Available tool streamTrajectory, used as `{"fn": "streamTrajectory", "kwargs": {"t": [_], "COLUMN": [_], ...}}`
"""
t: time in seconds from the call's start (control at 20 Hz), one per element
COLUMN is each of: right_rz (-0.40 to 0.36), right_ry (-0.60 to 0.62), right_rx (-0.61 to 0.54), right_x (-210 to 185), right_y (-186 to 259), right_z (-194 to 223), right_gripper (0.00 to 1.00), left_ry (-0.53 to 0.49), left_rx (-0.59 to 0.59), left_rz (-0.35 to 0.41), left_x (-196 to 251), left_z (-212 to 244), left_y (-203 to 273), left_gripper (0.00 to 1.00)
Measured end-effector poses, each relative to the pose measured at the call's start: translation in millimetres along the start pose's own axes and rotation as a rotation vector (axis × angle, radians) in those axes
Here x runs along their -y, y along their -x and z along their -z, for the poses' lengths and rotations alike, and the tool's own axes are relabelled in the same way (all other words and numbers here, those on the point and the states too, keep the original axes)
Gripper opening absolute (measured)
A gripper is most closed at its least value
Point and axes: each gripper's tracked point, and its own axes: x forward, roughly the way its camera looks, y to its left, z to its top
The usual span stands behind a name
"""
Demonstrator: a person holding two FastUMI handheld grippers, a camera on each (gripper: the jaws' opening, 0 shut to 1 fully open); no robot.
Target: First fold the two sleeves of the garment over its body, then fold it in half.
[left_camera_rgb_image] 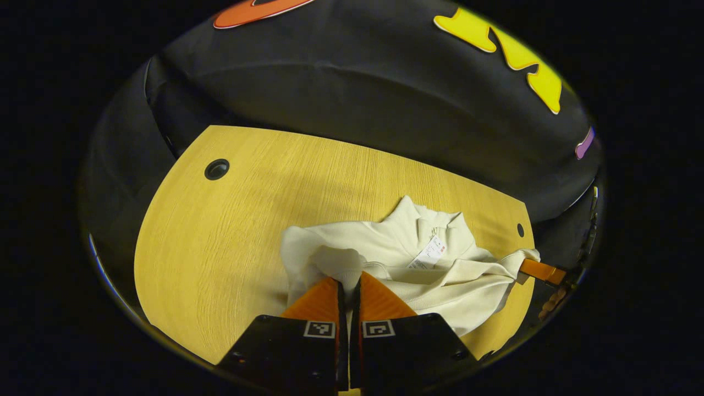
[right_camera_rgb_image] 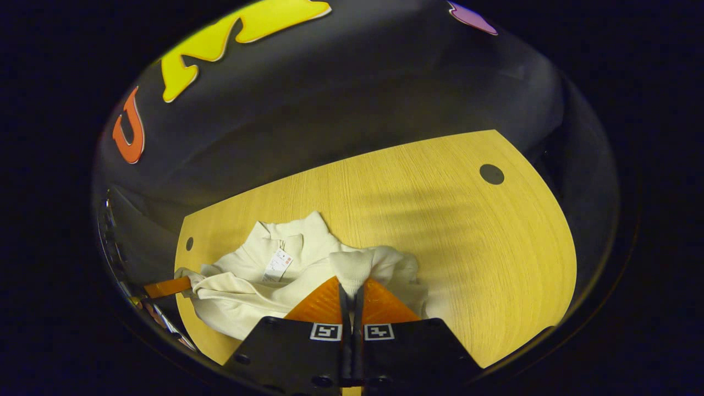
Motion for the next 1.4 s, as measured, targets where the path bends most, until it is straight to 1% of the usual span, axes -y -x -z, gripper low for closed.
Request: {"fn": "streamTrajectory", "kwargs": {"t": [0.2, 0.25, 0.35, 0.45, 0.6, 0.65, 0.7, 0.75, 0.8, 0.85, 0.9, 0.95, 1.0, 1.05, 1.1, 1.15, 1.2, 1.25, 1.3, 1.35, 1.4], "right_rz": [0.012, 0.018, 0.029, 0.031, 0.045, 0.047, 0.048, 0.048, 0.045, 0.035, 0.036, 0.044, 0.047, 0.04, 0.043, 0.04, 0.044, 0.041, 0.032, 0.042, 0.054], "right_ry": [0.011, 0.017, 0.04, 0.07, 0.109, 0.113, 0.116, 0.117, 0.111, 0.107, 0.114, 0.124, 0.128, 0.13, 0.136, 0.147, 0.157, 0.166, 0.181, 0.201, 0.219], "right_rx": [0.003, 0.004, 0.006, 0.009, 0.01, 0.01, 0.019, 0.033, 0.046, 0.055, 0.069, 0.086, 0.109, 0.129, 0.141, 0.155, 0.161, 0.169, 0.181, 0.202, 0.226], "right_x": [-0.7, -1.3, -0.8, -0.7, 2.5, 2.8, 3.0, 3.7, 2.9, 1.7, 3.4, 6.5, 7.6, 6.3, 7.4, 7.9, 8.7, 9.8, 8.9, 7.9, 7.7], "right_y": [-18.5, -22.1, -32.3, -39.0, -45.1, -43.5, -41.9, -39.5, -36.4, -31.5, -26.4, -21.7, -15.3, -10.1, -3.4, 4.5, 12.4, 23.3, 34.0, 45.9, 56.4], "right_z": [-0.5, -1.5, -0.4, -3.1, -1.8, -2.3, -4.7, -9.2, -12.5, -14.4, -17.5, -21.8, -28.2, -31.7, -35.2, -36.4, -36.1, -35.1, -36.9, -39.8, -41.5], "right_gripper": [0.01, 0.0, 0.02, 0.02, 0.02, 0.06, 0.06, 0.15, 0.15, 0.15, 0.16, 0.2, 0.21, 0.23, 0.25, 0.41, 0.5, 0.52, 0.56, 0.86, 0.99], "left_ry": [-0.006, -0.007, -0.011, 0.006, 0.012, 0.008, 0.003, 0.003, 0.003, 0.002, 0.007, 0.012, 0.012, 0.011, 0.002, -0.006, -0.009, -0.014, -0.024, -0.035, -0.04], "left_rx": [-0.009, -0.012, -0.024, -0.035, -0.029, -0.034, -0.036, -0.035, -0.03, -0.026, -0.018, -0.016, -0.015, -0.013, 0.0, 0.016, 0.048, 0.073, 0.099, 0.127, 0.174], "left_rz": [0.005, 0.003, -0.001, -0.019, -0.027, -0.026, -0.034, -0.036, -0.036, -0.03, -0.019, -0.013, -0.012, -0.019, -0.032, -0.033, -0.029, -0.032, -0.033, -0.038, -0.045], "left_x": [-4.0, -4.0, -3.8, -4.8, 0.9, 1.4, 0.1, -0.4, -0.8, 2.7, 6.1, 10.1, 12.0, 12.2, 8.8, 8.3, 7.4, 8.8, 8.5, 6.2, 2.8], "left_z": [-1.3, -0.8, 0.7, 3.4, 4.3, 5.2, 4.9, 4.7, 3.4, 1.7, -0.3, 0.2, -0.4, -0.1, -3.2, -7.5, -14.7, -20.8, -27.3, -32.6, -39.9], "left_y": [-15.9, -18.7, -19.9, -22.6, -22.6, -23.7, -20.4, -22.4, -20.7, -22.1, -19.4, -17.0, -14.6, -12.7, -9.6, -8.3, -3.2, 2.5, 9.7, 17.1, 27.2], "left_gripper": [0.06, 0.07, 0.1, 0.1, 0.1, 0.15, 0.19, 0.21, 0.22, 0.25, 0.33, 0.55, 0.77, 0.83, 0.86, 0.9, 0.92, 0.93, 0.95, 0.96, 0.96]}}
